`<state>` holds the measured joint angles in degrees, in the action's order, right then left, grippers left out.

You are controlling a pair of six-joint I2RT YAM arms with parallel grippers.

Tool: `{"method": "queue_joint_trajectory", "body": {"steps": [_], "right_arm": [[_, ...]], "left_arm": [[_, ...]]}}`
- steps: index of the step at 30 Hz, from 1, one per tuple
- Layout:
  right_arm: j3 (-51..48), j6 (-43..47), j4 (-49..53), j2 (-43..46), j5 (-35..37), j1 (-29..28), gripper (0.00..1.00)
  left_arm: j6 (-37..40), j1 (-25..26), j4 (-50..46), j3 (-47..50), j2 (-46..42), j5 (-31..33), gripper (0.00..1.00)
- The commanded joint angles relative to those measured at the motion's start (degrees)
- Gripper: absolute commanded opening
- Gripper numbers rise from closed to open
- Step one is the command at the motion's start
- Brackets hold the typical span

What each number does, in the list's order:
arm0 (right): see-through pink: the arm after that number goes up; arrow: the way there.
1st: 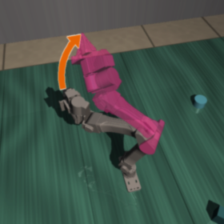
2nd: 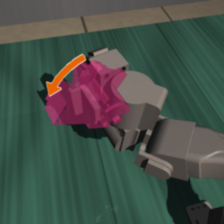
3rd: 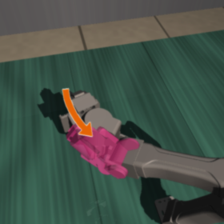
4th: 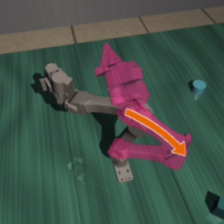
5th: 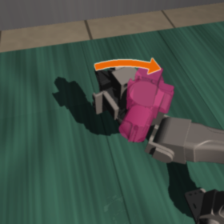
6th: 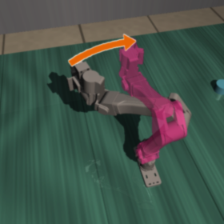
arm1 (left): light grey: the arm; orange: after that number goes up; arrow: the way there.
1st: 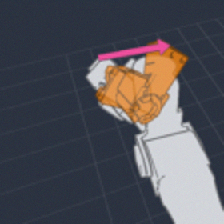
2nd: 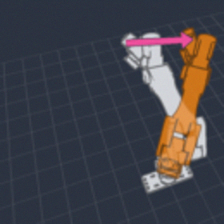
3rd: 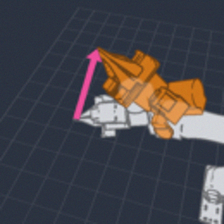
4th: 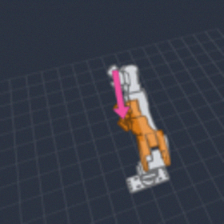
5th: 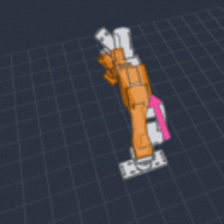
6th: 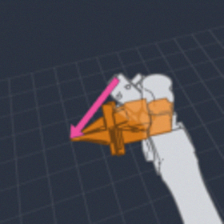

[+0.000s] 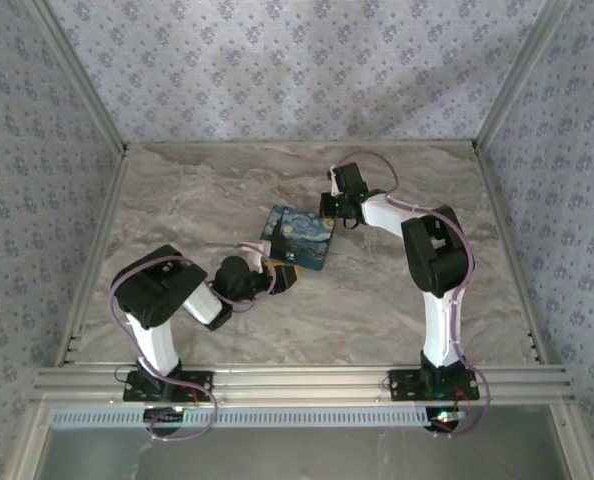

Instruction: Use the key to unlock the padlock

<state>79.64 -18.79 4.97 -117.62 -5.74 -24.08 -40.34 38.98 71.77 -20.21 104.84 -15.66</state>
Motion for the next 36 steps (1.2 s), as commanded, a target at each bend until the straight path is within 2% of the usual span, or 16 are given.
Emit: {"method": "queue_joint_trajectory", "body": {"steps": [1,6,9,15,22,24,32,36], "right_arm": [[-0.4,-0.3,1.4,1.4,0.0,-0.6,0.00],[-0.4,-0.1,1.5,1.6,0.0,-0.8,0.00],[-0.3,0.1,1.6,1.3,0.0,-0.8,0.00],[0.1,-0.3,1.5,0.7,0.0,-1.0,0.00],[1.5,-0.3,1.7,-0.3,0.0,-1.4,0.00],[1.6,-0.1,2.0,-0.4,0.3,-1.3,0.00],[1.1,0.6,7.9,5.7,8.2,0.1,0.00],[-0.9,-2.4,13.7,10.9,14.2,1.4,0.00]], "left_arm": [[1.7,0.0,-5.8,-1.3,0.7,0.5,0.69],[3.9,0.4,-5.4,-1.1,1.6,7.6,0.72],[7.1,1.4,-8.1,-2.0,0.7,9.2,0.76],[10.4,4.5,-14.8,-6.9,1.6,6.9,0.75],[11.0,5.2,-13.3,-8.1,2.2,-0.4,0.66],[11.2,5.2,-14.0,-7.9,1.2,-0.6,0.65],[11.7,4.9,-15.7,-7.0,-1.0,0.9,0.68],[11.0,4.8,-15.0,-7.2,-0.5,0.6,0.69]]}}
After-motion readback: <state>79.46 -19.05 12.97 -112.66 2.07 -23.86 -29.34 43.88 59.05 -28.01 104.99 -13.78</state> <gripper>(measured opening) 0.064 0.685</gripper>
